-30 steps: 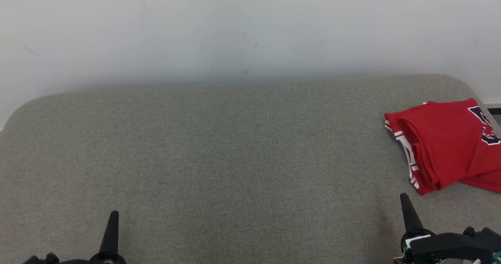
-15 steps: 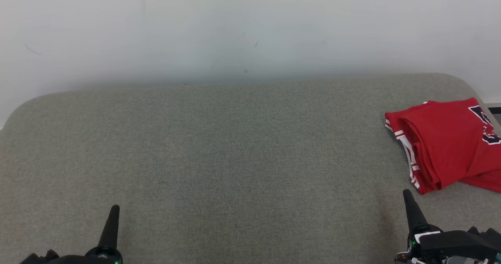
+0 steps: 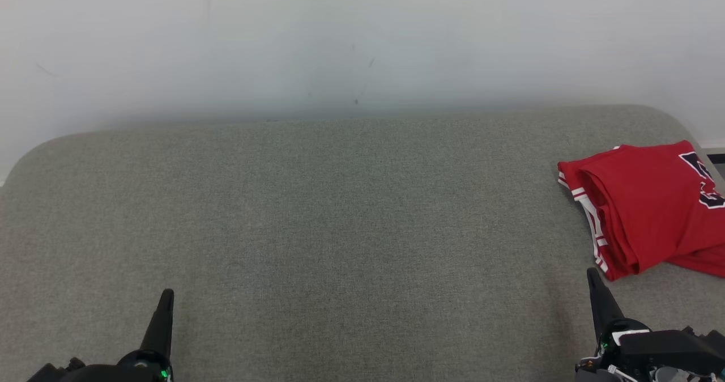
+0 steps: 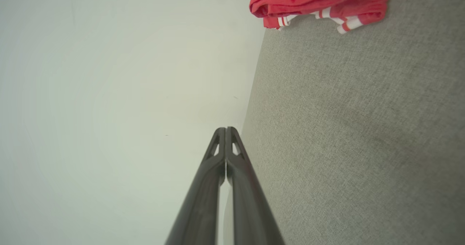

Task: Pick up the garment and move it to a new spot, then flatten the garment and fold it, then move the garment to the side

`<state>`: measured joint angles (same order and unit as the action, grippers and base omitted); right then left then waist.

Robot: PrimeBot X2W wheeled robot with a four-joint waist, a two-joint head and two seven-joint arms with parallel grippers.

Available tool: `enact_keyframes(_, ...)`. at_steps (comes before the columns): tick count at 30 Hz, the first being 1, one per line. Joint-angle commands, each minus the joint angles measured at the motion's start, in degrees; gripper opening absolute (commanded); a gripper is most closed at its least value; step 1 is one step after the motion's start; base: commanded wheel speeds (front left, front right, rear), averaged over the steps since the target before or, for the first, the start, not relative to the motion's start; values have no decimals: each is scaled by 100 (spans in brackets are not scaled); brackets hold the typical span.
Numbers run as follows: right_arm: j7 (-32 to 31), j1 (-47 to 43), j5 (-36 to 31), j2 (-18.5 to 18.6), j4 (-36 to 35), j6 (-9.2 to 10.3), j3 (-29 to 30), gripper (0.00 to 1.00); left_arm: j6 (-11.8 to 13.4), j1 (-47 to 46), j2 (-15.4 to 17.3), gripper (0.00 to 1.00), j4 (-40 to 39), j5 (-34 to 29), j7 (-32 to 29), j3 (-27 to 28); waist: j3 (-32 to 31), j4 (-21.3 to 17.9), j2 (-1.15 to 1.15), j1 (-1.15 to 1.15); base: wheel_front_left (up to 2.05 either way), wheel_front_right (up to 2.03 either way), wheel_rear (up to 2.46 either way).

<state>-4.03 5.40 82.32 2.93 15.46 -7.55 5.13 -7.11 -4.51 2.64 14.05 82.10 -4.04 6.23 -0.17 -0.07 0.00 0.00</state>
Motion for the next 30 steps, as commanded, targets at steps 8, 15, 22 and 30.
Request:
enact_keyframes(8, -112, 74, 421, -7, -92, 10, 74, 0, -44, -131, 34, 0, -8, 454, -109, 27, 12, 3, 0, 0, 0, 0, 0)
enact_keyframes(15, -174, 86, 674, -8, -116, 11, 107, 0, -43, -161, 35, 0, -3, 682, -170, 32, 21, 4, 0, 0, 0, 0, 0)
enact_keyframes(22, -250, 99, 935, -9, -150, 12, 143, 0, -46, -196, 37, 0, 3, 966, -248, 37, 31, 6, 0, 0, 0, 0, 0)
enact_keyframes(30, -270, 102, 1012, -9, -158, 12, 155, 0, -46, -206, 37, 0, 6, 1044, -269, 39, 35, 7, 0, 0, 0, 0, 0)
